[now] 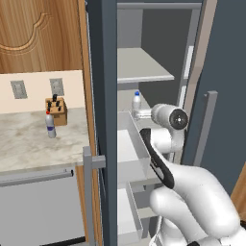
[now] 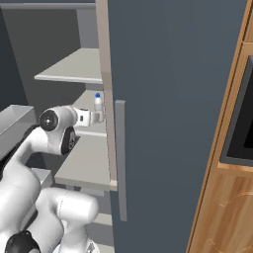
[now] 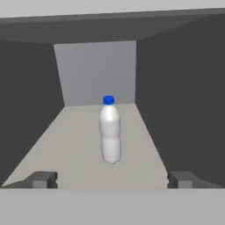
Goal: Take the bottled waters from the counter and place them in the freezer to freeze. Close the freezer door after placing the bottles.
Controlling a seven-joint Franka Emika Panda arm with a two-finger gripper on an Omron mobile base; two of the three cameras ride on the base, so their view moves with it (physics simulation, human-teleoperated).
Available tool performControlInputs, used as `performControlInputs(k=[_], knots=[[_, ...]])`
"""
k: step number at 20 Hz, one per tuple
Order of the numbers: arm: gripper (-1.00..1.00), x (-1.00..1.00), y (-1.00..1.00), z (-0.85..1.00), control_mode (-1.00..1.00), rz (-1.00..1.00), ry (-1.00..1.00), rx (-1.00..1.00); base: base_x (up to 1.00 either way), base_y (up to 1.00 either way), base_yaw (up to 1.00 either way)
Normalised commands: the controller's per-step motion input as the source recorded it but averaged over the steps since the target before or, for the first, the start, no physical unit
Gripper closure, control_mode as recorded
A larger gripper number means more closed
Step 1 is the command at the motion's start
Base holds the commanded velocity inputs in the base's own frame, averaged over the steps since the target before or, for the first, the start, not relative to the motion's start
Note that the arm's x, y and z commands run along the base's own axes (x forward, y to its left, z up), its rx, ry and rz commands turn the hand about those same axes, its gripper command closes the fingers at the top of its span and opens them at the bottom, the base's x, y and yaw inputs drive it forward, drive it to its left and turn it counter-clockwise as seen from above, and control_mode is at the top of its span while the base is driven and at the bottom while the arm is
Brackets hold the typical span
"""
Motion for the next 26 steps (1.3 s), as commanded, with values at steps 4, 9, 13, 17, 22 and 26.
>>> performControlInputs(k=[4, 9, 13, 17, 22, 26], knots=[[-1.0, -0.27, 0.0, 0.23, -1.0, 0.0, 0.34, 0.09, 0.0, 0.0, 0.0], [-1.0, -0.62, 0.0, 0.0, -1.0, 0.0, 0.22, 0.0, 0.0, 0.0, 0.0], [-1.0, -0.79, 0.0, 0.0, -1.0, 0.0, 0.14, 0.0, 0.0, 0.0, 0.0], [-1.0, -0.73, 0.0, -0.1, -1.0, 0.0, 0.08, 0.0, 0.0, 0.0, 0.0], [-1.0, -0.35, 0.0, -0.21, -1.0, 0.0, 0.02, 0.0, 0.0, 0.0, 0.0], [-1.0, -0.02, 0.0, -0.29, -1.0, 0.0, 0.0, -0.02, 0.0, 0.0, 0.0]])
